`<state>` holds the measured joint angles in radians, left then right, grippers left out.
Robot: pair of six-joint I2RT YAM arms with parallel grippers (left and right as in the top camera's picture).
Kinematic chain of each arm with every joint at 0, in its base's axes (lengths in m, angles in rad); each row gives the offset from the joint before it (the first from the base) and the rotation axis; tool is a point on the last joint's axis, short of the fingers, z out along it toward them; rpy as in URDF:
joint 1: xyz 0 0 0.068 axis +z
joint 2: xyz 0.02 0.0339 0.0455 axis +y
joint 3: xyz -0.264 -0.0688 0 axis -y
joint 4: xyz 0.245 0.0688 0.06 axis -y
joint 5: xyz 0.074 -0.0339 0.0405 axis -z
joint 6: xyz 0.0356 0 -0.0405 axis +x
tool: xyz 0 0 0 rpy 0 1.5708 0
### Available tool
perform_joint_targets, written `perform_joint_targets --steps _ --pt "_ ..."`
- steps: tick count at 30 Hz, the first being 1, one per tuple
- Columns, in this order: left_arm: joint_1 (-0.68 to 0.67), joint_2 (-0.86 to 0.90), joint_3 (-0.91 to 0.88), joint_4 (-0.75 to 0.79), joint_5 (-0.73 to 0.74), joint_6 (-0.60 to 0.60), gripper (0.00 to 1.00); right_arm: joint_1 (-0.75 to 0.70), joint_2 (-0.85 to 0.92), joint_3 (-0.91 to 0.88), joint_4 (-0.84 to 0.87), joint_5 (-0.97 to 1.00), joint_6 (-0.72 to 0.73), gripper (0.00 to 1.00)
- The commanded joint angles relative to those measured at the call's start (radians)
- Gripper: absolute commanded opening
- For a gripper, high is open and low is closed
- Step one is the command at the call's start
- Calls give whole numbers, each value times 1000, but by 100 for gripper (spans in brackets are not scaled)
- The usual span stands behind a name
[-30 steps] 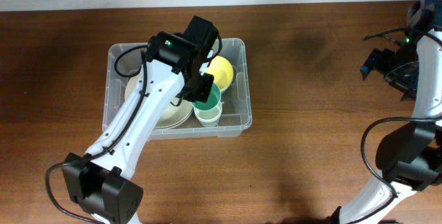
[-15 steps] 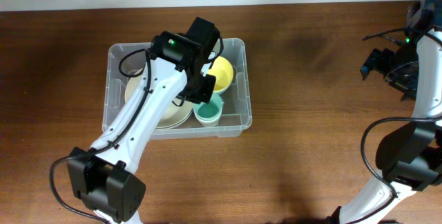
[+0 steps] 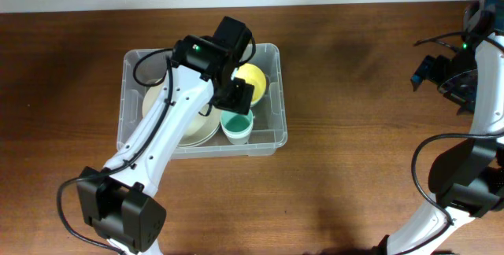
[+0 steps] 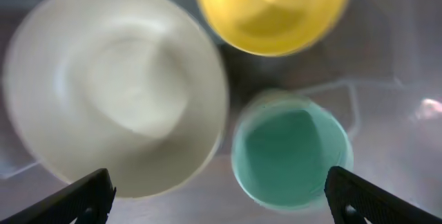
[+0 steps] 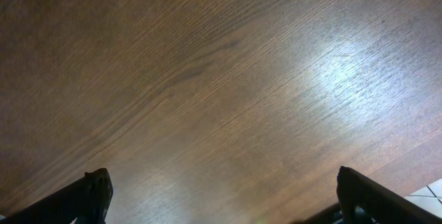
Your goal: Pack container
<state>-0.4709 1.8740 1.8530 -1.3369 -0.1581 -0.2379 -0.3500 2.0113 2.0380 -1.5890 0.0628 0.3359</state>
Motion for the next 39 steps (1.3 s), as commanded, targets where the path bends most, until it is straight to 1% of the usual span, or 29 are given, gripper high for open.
perform_joint_targets --steps 1,3,6,8,14,17,20,24,29,32,39 --pt "35 -16 -5 5 -188 -165 99 -4 -11 0 0 5 -3 99" --pt "68 -44 -5 6 -232 -220 99 -4 -11 0 0 5 -3 99" --pt "153 -118 -5 21 -220 -298 100 -4 -11 0 0 5 -3 99" --pt "216 -172 -5 31 -209 -328 100 -4 -11 0 0 5 -3 99" --pt "476 -360 -5 91 -121 -335 100 -4 -11 0 0 5 -3 99" --pt "594 -424 -5 95 -111 -332 100 -4 -11 0 0 5 -3 99" --pt "683 -457 -7 88 -108 -279 100 -4 -11 0 0 5 -3 99" --pt "725 -460 -37 98 -108 -275 100 -4 -11 0 0 5 -3 99" --pt "757 -455 -139 168 -108 -296 100 -4 -11 0 0 5 -3 99" --pt "778 -443 -185 180 -111 -296 100 -4 -11 0 0 5 -3 99" --pt "788 -398 -204 197 -108 -296 100 -4 -11 0 0 5 -3 99"
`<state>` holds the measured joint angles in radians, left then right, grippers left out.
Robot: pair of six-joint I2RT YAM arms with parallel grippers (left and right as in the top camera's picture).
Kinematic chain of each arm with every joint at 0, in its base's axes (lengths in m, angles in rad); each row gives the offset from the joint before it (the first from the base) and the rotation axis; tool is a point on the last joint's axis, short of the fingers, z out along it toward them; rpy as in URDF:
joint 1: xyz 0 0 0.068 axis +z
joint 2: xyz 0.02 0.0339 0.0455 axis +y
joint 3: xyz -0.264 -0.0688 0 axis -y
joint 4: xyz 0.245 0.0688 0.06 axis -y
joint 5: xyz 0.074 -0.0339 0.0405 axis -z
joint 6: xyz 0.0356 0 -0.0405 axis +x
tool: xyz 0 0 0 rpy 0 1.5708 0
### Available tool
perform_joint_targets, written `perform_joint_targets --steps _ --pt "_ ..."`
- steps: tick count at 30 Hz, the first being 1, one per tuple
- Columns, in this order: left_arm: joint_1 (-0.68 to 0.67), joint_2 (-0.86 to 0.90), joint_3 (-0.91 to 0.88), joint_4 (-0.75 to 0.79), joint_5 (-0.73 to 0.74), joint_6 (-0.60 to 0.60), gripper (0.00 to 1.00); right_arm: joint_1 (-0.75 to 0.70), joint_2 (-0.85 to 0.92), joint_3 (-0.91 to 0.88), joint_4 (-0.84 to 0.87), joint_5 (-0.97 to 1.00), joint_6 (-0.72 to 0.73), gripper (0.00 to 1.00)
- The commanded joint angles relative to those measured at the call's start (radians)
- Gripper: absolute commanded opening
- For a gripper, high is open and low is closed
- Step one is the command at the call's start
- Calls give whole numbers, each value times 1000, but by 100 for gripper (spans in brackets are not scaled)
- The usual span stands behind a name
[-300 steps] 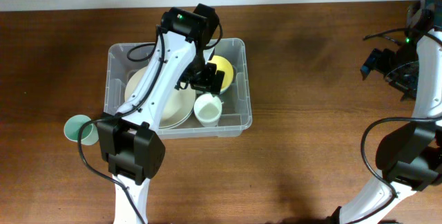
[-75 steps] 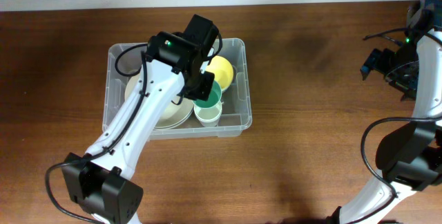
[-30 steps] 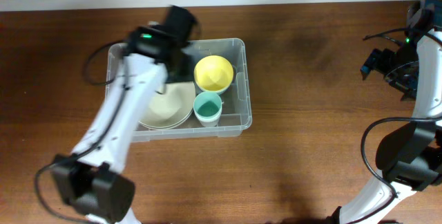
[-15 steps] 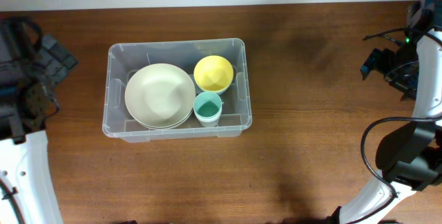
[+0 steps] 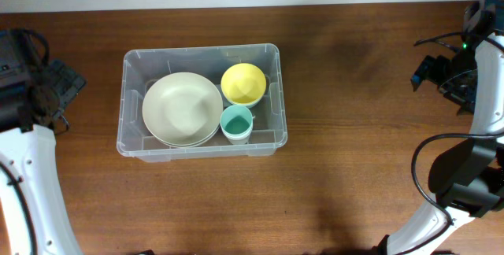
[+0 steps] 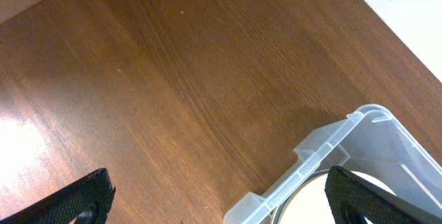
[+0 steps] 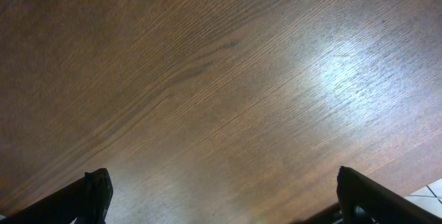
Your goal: Pack container
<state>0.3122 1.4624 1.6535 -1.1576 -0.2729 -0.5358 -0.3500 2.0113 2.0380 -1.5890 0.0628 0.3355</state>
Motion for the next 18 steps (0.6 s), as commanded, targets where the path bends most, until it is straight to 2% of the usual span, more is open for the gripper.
perform_joint_targets --steps 1,18 --pt "5 18 -5 16 7 2 100 -4 -11 0 0 5 -3 99" --pt "5 27 -5 14 7 2 100 -4 -11 0 0 5 -3 99"
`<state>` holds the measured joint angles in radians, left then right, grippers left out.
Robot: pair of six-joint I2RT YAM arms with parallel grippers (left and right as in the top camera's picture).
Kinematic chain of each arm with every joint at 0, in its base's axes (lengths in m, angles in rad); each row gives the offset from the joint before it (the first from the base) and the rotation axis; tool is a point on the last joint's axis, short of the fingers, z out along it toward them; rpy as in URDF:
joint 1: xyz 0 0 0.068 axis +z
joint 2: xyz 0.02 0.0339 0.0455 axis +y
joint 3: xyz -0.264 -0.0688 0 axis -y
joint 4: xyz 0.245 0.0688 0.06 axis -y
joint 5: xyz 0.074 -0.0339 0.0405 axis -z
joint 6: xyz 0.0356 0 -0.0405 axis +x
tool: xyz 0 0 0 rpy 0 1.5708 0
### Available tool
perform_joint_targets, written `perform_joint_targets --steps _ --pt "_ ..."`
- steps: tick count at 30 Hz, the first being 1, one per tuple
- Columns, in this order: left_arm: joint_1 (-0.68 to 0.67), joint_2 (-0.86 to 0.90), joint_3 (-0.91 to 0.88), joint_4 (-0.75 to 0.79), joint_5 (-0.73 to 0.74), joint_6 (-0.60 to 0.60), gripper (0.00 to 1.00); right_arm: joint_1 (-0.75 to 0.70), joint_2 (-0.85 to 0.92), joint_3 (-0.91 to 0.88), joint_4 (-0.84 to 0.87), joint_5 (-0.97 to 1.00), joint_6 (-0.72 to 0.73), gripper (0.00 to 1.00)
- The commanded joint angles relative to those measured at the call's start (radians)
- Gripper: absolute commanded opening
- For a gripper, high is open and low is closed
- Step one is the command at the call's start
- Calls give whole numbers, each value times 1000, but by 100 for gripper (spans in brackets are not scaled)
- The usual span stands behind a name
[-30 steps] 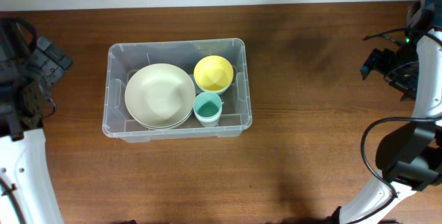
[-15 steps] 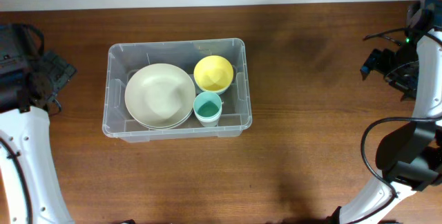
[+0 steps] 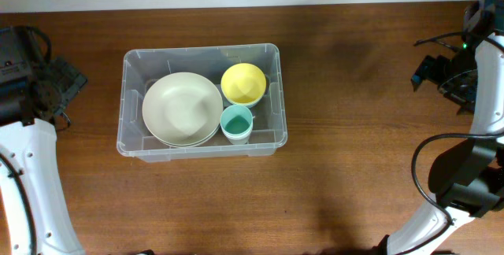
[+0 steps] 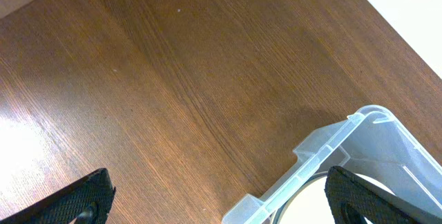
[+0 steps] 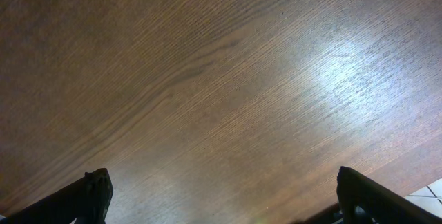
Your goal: Pack container
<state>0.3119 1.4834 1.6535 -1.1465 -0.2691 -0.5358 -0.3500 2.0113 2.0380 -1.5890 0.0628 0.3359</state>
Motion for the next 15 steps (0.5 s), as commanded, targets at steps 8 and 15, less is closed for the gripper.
perform_joint_targets --steps 8,15 --pt "5 6 -5 3 3 2 100 -4 -11 0 0 5 -3 99" --pt "5 6 -5 3 3 2 99 -4 -11 0 0 5 -70 99"
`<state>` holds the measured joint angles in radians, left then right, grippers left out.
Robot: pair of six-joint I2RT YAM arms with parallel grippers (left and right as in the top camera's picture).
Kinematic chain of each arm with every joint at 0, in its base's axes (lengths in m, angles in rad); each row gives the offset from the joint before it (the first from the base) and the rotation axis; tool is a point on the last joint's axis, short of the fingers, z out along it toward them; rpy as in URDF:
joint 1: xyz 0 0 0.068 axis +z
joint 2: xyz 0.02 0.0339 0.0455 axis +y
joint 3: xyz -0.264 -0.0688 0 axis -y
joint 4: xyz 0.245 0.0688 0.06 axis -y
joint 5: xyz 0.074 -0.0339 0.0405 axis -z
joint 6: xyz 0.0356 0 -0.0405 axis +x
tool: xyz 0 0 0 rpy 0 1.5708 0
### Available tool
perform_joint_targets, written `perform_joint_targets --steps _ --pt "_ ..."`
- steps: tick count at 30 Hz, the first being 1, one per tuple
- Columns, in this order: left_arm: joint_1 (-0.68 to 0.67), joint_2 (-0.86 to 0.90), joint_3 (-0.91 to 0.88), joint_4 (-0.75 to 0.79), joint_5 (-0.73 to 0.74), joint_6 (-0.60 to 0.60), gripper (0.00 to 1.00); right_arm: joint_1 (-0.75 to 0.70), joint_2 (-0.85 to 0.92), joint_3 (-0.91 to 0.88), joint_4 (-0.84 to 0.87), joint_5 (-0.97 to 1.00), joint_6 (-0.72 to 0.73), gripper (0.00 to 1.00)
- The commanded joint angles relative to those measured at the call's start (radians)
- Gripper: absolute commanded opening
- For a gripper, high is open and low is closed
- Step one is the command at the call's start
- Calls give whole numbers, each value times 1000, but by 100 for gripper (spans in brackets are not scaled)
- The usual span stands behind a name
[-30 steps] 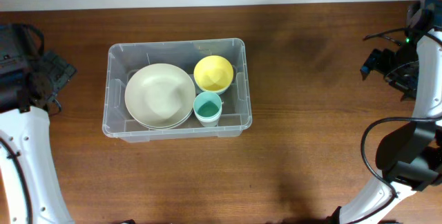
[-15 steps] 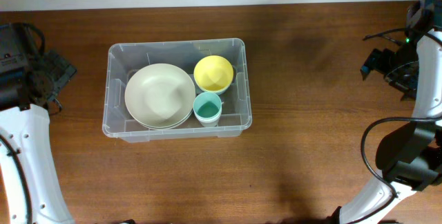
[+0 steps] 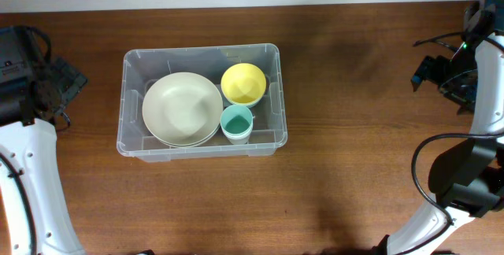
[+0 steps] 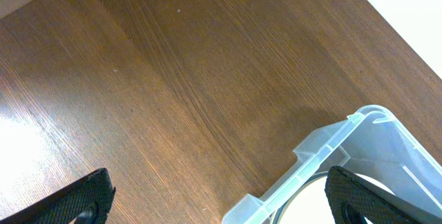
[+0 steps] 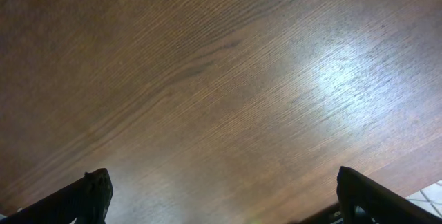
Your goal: Pack container
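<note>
A clear plastic container (image 3: 127,141) sits on the wooden table, left of the middle. Inside lie a cream plate (image 3: 181,109), a yellow bowl (image 3: 242,83) and a teal cup (image 3: 236,122). My left gripper (image 3: 57,90) hangs at the table's left edge, well clear of the container; in the left wrist view it (image 4: 219,210) is open and empty, with the container's corner (image 4: 359,124) at lower right. My right gripper (image 3: 441,70) is at the far right edge, and in the right wrist view it (image 5: 222,203) is open over bare wood.
The brown wooden table (image 3: 354,153) runs across the whole overhead view, with a pale wall strip along its far edge. The two white arms (image 3: 31,184) rise from the near corners.
My left gripper was open inside the container, over the plate, the yellow bowl and the teal cup. At the following moment it was back at the table's left edge, empty, and has stayed there. The right arm has kept still throughout.
</note>
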<state>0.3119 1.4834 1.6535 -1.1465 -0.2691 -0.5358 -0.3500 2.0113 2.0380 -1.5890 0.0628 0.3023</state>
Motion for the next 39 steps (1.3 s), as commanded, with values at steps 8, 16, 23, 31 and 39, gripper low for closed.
perform_joint_targets --steps 8,16,23,31,39 --pt "5 6 -5 3 3 2 100 3 -18 0 55 -14 -33 99" --pt "5 6 -5 2 3 2 100 157 -190 0 341 41 -37 99" --pt "5 6 -5 3 3 2 100 292 -410 0 371 89 -37 99" --pt "5 6 -5 2 3 2 100 311 -629 -63 445 73 -37 99" --pt "5 6 -5 2 3 2 100 311 -953 -503 830 -90 -239 99"
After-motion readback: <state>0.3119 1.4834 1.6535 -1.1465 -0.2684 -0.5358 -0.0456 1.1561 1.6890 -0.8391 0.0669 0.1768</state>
